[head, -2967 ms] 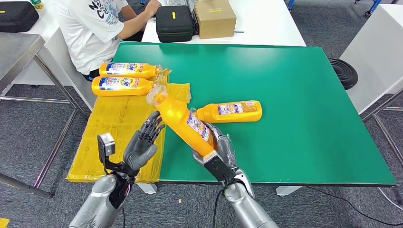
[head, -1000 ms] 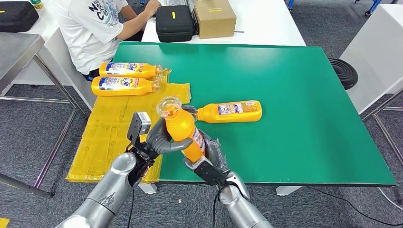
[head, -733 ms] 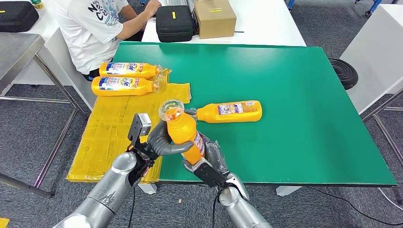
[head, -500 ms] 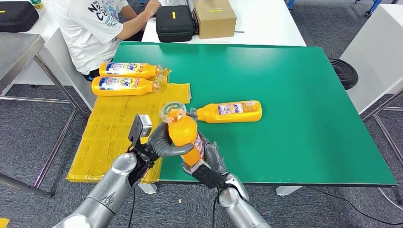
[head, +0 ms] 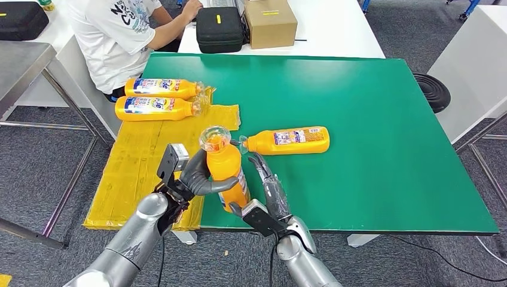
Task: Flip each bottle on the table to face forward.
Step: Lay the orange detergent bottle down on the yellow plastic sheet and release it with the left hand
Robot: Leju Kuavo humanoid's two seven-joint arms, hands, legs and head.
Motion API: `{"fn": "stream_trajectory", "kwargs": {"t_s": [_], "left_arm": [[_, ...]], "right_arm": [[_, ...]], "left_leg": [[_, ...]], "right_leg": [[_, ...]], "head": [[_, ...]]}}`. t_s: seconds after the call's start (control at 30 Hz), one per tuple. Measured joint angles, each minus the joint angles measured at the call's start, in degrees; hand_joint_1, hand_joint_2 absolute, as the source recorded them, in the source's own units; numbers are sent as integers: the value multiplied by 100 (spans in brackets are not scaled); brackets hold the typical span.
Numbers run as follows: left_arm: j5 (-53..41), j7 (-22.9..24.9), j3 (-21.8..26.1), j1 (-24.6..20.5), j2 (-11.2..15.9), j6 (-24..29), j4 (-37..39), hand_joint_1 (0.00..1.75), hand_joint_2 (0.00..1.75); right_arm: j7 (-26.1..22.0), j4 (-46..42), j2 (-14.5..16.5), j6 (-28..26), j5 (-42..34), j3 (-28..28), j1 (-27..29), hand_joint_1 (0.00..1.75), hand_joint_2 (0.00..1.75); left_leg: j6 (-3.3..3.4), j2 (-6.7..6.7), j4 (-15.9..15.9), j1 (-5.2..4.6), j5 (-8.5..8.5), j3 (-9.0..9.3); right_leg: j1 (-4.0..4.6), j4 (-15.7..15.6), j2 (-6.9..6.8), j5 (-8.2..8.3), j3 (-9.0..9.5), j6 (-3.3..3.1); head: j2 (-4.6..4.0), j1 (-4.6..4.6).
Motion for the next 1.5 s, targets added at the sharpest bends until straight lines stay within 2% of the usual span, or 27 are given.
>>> {"fn": "stream_trajectory", "kwargs": {"t_s": [0.17, 0.37, 0.43, 0.57, 0.9, 1.07, 1.2, 1.33, 1.5], "left_arm": [[-295, -7, 196, 5, 104, 612, -49, 175, 175], [-1214, 43, 679, 24, 328, 1987, -420, 175, 175], [-1467, 104, 927, 5, 418, 2257, -594, 175, 175], [-1598, 142, 1205, -12, 500, 2325, -795, 175, 175], [-1730, 153, 1334, 0, 535, 2411, -915, 175, 175], [-2495, 364, 1413, -98, 677, 2820, -1104, 175, 175], [-3454, 757, 1459, -305, 902, 2787, -1323, 175, 175], [-4599, 996, 1236, -588, 1178, 2371, -1172, 175, 175], [-5624, 912, 464, -792, 1457, 2227, -265, 175, 175]], "right_arm": [[15, -454, -32, -34, 73, -95, 187, 0, 0], [143, -1266, -128, -75, 229, -181, 555, 0, 0], [205, -1582, -169, -73, 281, -223, 700, 0, 0], [247, -1941, -223, -67, 299, -260, 839, 0, 0], [279, -2171, -243, -53, 299, -277, 908, 0, 0], [325, -2439, -279, -48, 362, -339, 1032, 0, 0], [404, -2810, -291, 54, 408, -504, 1159, 0, 0], [384, -3119, -288, 155, 279, -743, 1169, 0, 0], [294, -3441, -278, 223, 222, -1067, 1167, 0, 0]], "left_leg": [[0, 0, 0, 0, 0, 0], [0, 0, 0, 1, 0, 0], [0, 0, 0, 2, 0, 0], [0, 0, 0, 2, 0, 0], [0, 0, 0, 1, 0, 1], [-1, 0, 0, 4, 1, 0], [-1, 1, 0, 4, 1, 1], [-1, 0, 0, 4, 2, 3], [0, 2, 0, 3, 2, 5]], "right_leg": [[0, 0, 0, 0, 0, 0], [1, 1, 0, 0, -1, 0], [1, 1, 0, 0, -1, 0], [0, 0, 0, -1, 0, -1], [0, 0, 0, 0, 0, 0], [2, 1, 0, 0, -1, -1], [2, 1, 0, -1, -2, -1], [0, 0, 0, -1, 1, -1], [-2, 0, 2, 1, 1, -1]], "head": [[0, 1], [0, 1], [0, 1], [0, 1], [0, 0], [0, 1], [0, 1], [0, 2], [0, 2]]}}
